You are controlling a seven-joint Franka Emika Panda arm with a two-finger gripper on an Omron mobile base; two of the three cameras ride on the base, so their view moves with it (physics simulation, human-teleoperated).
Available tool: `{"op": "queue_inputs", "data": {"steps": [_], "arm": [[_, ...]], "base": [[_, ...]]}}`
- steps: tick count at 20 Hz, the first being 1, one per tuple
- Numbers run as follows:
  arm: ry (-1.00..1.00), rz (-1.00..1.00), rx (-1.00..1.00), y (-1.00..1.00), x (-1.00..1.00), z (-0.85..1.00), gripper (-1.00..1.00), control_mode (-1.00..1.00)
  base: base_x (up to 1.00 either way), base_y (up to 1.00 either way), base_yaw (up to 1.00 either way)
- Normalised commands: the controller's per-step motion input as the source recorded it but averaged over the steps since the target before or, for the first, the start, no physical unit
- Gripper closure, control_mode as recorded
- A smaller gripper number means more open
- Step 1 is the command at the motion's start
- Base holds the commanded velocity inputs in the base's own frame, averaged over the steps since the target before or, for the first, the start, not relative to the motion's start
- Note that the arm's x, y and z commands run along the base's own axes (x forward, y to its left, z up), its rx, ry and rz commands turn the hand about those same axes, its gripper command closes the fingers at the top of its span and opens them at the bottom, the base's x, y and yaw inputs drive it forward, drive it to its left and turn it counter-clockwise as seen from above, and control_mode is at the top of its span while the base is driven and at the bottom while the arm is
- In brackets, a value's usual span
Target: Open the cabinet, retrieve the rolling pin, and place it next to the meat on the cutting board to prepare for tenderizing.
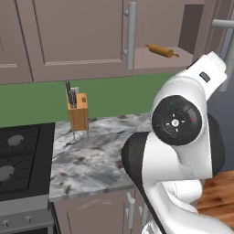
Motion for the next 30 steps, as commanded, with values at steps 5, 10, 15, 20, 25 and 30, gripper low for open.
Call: {"op": "queue_inputs", "data": {"steps": [5, 10, 15, 20, 25, 30], "arm": [[0.09, -0.16, -0.15, 0.0, 0.47, -0.26, -1.0, -1.0], [0.01, -0.05, -0.17, -0.01, 0.45, -0.35, -1.0, -1.0], [0.0, -0.01, -0.12, -0.12, 0.62, -0.24, -1.0, -1.0], [0.01, 0.0, -0.06, -0.29, 0.54, -0.01, -1.0, -1.0], [0.03, 0.0, -0.03, -0.28, 0.48, 0.0, -1.0, -1.0], [0.08, 0.0, -0.02, -0.22, 0.4, 0.0, -1.0, -1.0]], "base": [[0.0, 0.0, 0.0], [0.0, 0.0, 0.0], [0.0, 0.0, 0.0], [0.0, 0.0, 0.0], [0.0, 0.0, 0.0], [0.0, 0.0, 0.0]]}}
